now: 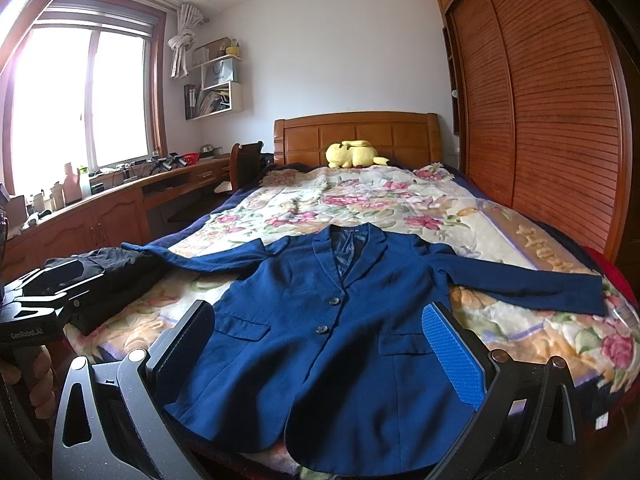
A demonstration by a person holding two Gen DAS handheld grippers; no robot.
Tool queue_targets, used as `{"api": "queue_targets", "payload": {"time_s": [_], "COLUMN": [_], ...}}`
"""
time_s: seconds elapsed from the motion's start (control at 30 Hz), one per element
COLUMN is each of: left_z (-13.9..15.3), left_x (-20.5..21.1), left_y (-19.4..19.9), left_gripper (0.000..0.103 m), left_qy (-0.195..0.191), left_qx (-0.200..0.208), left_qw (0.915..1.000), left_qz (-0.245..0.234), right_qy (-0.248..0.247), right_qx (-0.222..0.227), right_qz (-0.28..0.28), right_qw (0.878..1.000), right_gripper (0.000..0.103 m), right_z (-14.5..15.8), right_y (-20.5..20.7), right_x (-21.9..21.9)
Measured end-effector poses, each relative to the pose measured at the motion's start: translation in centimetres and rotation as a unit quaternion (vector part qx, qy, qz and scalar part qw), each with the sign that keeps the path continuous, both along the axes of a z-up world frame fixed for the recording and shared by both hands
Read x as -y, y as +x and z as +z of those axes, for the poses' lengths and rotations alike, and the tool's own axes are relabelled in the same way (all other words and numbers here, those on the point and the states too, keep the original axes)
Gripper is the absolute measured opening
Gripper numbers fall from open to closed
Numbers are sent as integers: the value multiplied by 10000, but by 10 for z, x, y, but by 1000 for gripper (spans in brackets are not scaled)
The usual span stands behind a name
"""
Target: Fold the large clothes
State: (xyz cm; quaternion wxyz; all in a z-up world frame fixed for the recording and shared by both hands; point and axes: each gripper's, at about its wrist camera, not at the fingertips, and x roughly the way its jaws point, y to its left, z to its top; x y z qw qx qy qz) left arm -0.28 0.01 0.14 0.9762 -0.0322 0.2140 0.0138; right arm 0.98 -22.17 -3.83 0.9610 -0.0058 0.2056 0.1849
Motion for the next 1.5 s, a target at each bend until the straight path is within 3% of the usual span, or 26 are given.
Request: {"api": "queue_targets", "payload": {"time_s": [1.1, 1.5], "left_z": [-3, -32], "left_x": [-2, -20], "left_y": [3, 25], "left_gripper": [103, 103], "left_qy": [-8, 82], "left_qx": [10, -205], "left_qw": [10000, 9997], "left_qz": [-2, 124], "right_qy": [24, -81], "right_qx": [-43, -203], "right_qz": [68, 190], "right_qw": [10000, 9996], "right_gripper": [103, 103], "right_z": [-1, -15], "right_y": [3, 29], "right_x": [-3, -15]}}
